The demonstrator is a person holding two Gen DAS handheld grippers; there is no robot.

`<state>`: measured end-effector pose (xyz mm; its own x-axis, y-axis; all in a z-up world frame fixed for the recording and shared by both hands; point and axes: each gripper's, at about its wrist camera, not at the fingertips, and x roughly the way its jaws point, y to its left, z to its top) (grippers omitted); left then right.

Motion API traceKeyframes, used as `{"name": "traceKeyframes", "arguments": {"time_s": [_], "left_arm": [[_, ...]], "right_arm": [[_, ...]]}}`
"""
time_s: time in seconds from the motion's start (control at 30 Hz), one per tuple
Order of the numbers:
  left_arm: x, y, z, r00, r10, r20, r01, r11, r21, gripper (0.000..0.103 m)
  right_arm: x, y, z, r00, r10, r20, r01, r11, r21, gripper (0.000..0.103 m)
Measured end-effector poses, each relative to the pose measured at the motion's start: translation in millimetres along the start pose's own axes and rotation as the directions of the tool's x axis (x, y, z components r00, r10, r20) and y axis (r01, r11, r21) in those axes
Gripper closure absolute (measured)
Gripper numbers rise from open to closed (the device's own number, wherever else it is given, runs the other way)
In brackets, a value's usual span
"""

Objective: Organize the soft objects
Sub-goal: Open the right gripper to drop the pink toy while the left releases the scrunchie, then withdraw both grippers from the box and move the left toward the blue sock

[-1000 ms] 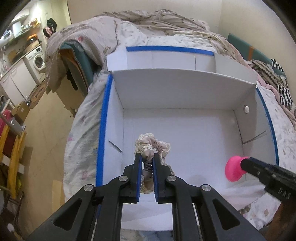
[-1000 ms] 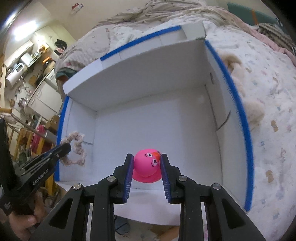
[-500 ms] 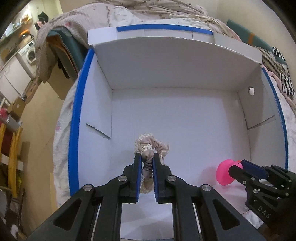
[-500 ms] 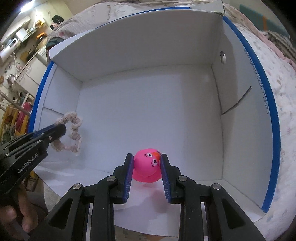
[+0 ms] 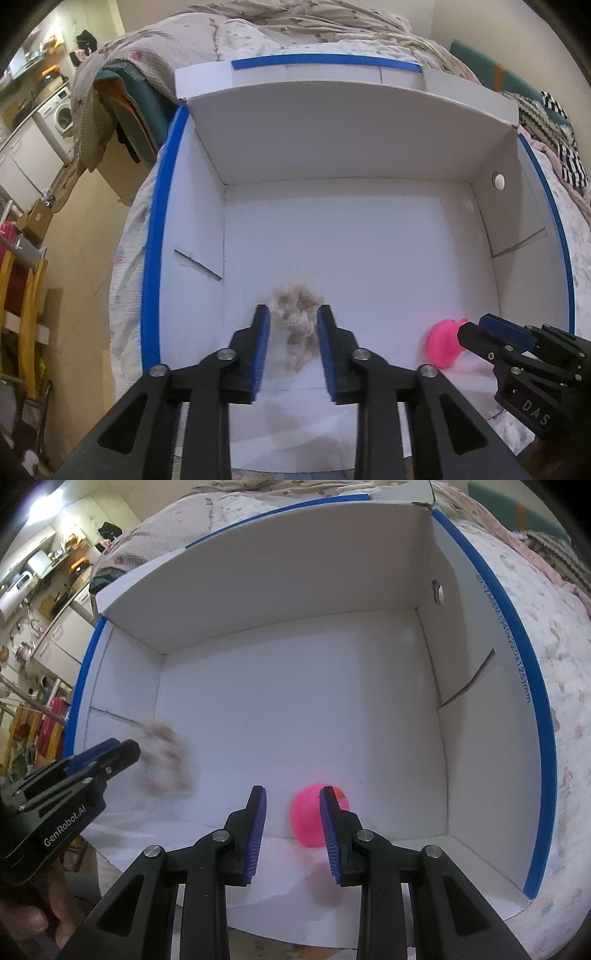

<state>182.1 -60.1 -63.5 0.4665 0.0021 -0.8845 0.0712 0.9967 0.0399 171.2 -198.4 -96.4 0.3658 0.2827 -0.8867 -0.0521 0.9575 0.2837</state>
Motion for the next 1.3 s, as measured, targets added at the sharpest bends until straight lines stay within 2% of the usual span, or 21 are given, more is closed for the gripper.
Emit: {"name": "traceKeyframes", "arguments": {"time_s": [0.03, 0.07, 0.1, 0.13, 0.23, 0.33, 0.5, 0.57, 0.7, 1.0, 1.3], "left_arm": [[-0.7, 0.7, 0.1, 1.0, 0.0, 0.002, 0.0, 1.0, -0.003, 0.073], [-1.3, 1.5, 0.3, 1.0, 0.0, 0.005, 0.0, 1.0, -0.006, 0.071], [-2.1, 2.0, 0.2, 1.0, 0.001, 0.009, -0.001, 1.0, -0.007, 0.07], [-2.8, 2.4, 0.2, 1.0, 0.004, 0.012, -0.004, 1.0, -0.008, 0.068], [-5.4, 2.5, 0.0, 1.0, 0.01, 0.021, -0.009, 1.0, -0.01, 0.061], [-10.9, 4.2, 0.0, 0.999, 0.019, 0.042, -0.018, 1.0, -0.019, 0.047], [-22.3, 7.1, 0.8, 0.995, 0.06, 0.079, -0.057, 0.998, -0.031, 0.041], [-24.0, 8.4, 1.3, 0.994, 0.069, 0.083, -0.067, 0.997, -0.036, 0.039], [-28.7, 11.7, 1.5, 0.993, 0.067, 0.1, -0.062, 0.997, -0.05, 0.038], [-37.7, 13.4, -3.7, 0.99, 0.07, 0.122, -0.063, 0.996, -0.066, 0.038], [-70.0, 24.1, -18.0, 0.981, 0.069, 0.181, -0.055, 0.995, -0.081, 0.038]], "right_arm": [[-1.3, -0.2, 0.4, 1.0, 0.003, 0.004, -0.003, 1.0, 0.001, 0.064], [-2.9, -0.4, 0.6, 1.0, 0.004, 0.007, -0.004, 1.0, 0.0, 0.047], [-4.6, -0.9, -0.4, 1.0, 0.008, 0.012, -0.008, 1.0, 0.002, 0.039], [-7.0, -1.2, -0.7, 1.0, 0.01, 0.022, -0.01, 1.0, 0.005, 0.036], [-12.7, -0.3, -0.3, 0.999, 0.024, 0.045, -0.025, 1.0, 0.002, 0.035], [-18.4, -1.7, -0.2, 0.997, 0.046, 0.067, -0.046, 0.999, 0.003, 0.023], [-21.4, 1.5, 4.9, 0.995, 0.037, 0.089, -0.038, 0.999, 0.003, 0.018], [-22.5, 1.0, 5.5, 0.994, 0.022, 0.103, -0.023, 1.0, 0.011, 0.0], [-30.8, 0.1, 6.3, 0.987, 0.04, 0.156, -0.045, 0.999, 0.025, 0.0], [-42.4, 2.5, 7.0, 0.968, -0.004, 0.252, 0.002, 1.0, 0.006, 0.0], [-57.5, -0.3, 1.4, 0.961, -0.003, 0.276, 0.0, 1.0, 0.011, 0.0]]}}
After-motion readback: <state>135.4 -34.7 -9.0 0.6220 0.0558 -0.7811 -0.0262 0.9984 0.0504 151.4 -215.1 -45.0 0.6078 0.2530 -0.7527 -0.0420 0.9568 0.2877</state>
